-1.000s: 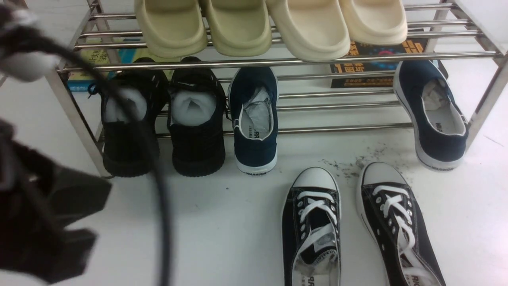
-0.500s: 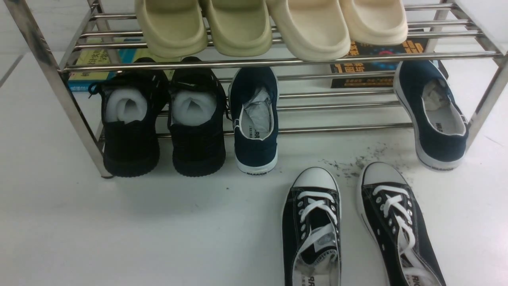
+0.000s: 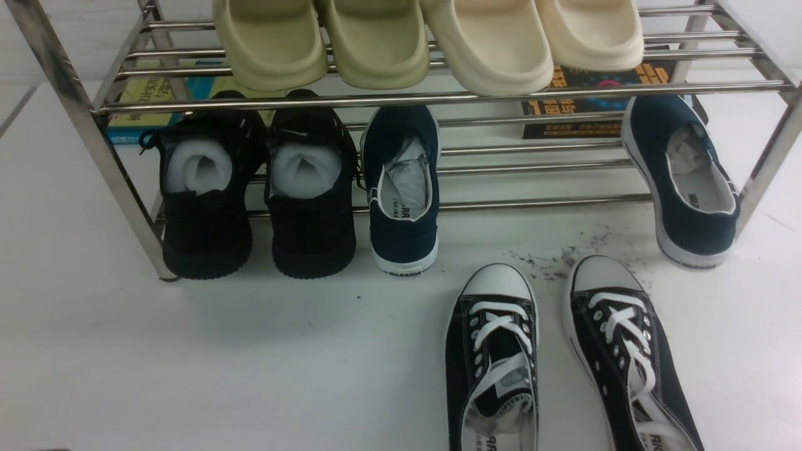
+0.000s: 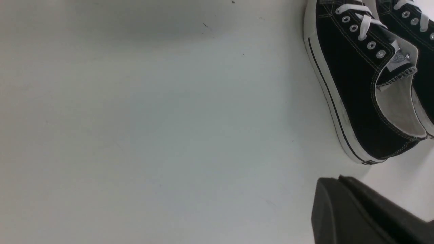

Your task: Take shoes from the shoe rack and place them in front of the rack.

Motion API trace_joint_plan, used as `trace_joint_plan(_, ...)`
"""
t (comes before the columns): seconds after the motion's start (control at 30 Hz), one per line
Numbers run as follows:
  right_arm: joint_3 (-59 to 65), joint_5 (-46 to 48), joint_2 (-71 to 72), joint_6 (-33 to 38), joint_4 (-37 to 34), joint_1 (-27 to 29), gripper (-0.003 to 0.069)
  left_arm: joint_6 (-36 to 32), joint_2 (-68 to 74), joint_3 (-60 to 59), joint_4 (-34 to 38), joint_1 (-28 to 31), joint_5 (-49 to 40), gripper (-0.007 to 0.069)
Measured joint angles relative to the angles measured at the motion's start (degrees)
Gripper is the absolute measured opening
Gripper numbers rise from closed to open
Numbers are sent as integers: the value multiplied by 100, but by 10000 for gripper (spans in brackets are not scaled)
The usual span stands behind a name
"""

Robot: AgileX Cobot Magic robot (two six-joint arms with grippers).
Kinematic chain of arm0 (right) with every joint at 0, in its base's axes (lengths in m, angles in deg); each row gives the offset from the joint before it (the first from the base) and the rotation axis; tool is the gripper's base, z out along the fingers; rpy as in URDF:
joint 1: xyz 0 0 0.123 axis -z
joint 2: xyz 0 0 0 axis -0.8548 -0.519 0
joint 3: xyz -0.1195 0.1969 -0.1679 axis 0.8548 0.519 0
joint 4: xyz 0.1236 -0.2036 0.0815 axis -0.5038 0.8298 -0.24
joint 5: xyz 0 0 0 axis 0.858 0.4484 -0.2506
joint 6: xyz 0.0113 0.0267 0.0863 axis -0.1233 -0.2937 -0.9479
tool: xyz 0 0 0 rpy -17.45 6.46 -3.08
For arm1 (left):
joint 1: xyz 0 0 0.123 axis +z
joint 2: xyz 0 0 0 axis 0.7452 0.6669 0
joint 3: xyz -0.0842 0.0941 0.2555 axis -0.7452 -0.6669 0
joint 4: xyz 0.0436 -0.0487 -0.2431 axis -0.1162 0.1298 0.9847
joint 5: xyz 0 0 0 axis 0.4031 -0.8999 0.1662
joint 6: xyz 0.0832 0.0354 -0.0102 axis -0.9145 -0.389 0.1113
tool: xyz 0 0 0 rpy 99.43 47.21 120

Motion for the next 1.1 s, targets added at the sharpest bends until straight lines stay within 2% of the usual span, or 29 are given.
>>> trace_joint_plan(0.07, 0, 0, 0, 0, 0, 0, 142, 6, 0, -65, -204, 0, 208, 18)
trace_joint_plan(0.17, 0, 0, 0, 0, 0, 0, 142, 205, 0, -340, -771, 0, 1204, 19)
trace_joint_plan(0.27, 0, 0, 0, 0, 0, 0, 142, 614, 0, -637, -1280, 0, 2257, 20)
trace_joint_plan(0.43, 0, 0, 0, 1, 0, 0, 148, 1490, 0, -944, -2028, 0, 3247, 25)
trace_joint_plan(0.67, 0, -6, 0, 1, 0, 0, 158, 1743, 5, -986, -2454, 0, 2962, 33)
trace_joint_plan(0.93, 0, -6, 0, 7, 0, 0, 167, 1754, 5, -998, -2471, 0, 2526, 37)
trace_joint_plan(1.1, 0, -6, 0, 7, 0, 0, 175, 1219, -1, -1191, -1911, 0, 2532, 43)
